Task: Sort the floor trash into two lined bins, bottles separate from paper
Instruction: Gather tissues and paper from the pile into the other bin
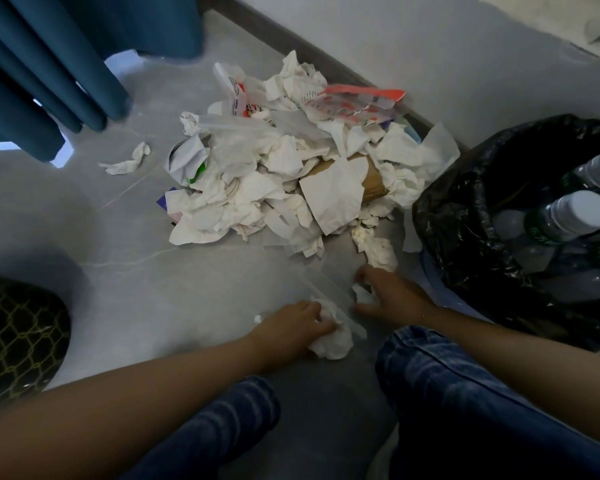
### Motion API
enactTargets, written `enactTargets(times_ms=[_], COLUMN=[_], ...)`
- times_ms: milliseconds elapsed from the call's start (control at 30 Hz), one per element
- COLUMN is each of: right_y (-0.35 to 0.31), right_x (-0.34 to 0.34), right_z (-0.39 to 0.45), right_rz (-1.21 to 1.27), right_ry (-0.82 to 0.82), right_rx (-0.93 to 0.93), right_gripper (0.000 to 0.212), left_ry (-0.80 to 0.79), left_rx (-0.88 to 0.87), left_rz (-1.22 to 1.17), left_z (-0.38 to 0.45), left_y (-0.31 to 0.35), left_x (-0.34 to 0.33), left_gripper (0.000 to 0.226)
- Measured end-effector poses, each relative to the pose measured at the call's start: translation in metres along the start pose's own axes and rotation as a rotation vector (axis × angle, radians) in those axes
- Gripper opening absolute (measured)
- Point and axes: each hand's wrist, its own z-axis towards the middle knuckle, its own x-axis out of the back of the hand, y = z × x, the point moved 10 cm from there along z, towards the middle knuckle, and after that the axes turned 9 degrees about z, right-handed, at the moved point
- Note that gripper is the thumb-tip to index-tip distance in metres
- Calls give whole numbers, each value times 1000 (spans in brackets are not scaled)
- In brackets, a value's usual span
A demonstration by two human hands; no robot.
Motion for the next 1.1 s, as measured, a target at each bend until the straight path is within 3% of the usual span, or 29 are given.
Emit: enactTargets(times_ms=[167, 300, 400, 500, 600, 700, 800, 900, 1100], right_y=[3, -8, -30, -53, -38, -12, -2, 2, -6], right_x=[-7, 6, 32, 49, 53, 42, 33, 29, 25], right_z=[-3, -4, -9, -7, 11, 22, 20, 15, 10], right_rz=[56, 105, 204, 122, 18, -118, -160, -78, -90], right_ry=[5, 144, 332, 408, 465, 448, 430, 434, 345], right_rx=[-40, -17, 130, 305, 167, 34, 10, 3, 63], right_gripper=[28, 18, 18, 20, 16, 24, 21, 16, 13], left_ry=[174, 248, 269, 221, 236, 235, 272, 296, 315], left_rx=[12, 90, 144, 195, 246, 315, 393, 427, 460], left_rz=[-10, -79, -141, -201, -271, -311, -430, -512, -550], left_z=[-13, -26, -34, -37, -37, -41, -50, -56, -58], left_y=[-18, -37, -49, -56, -64, -74, -85, -92, -97], left_x=[15, 14, 12, 9, 15, 21, 23, 23, 26], left_gripper=[34, 38, 44, 39, 31, 24, 31, 45, 39])
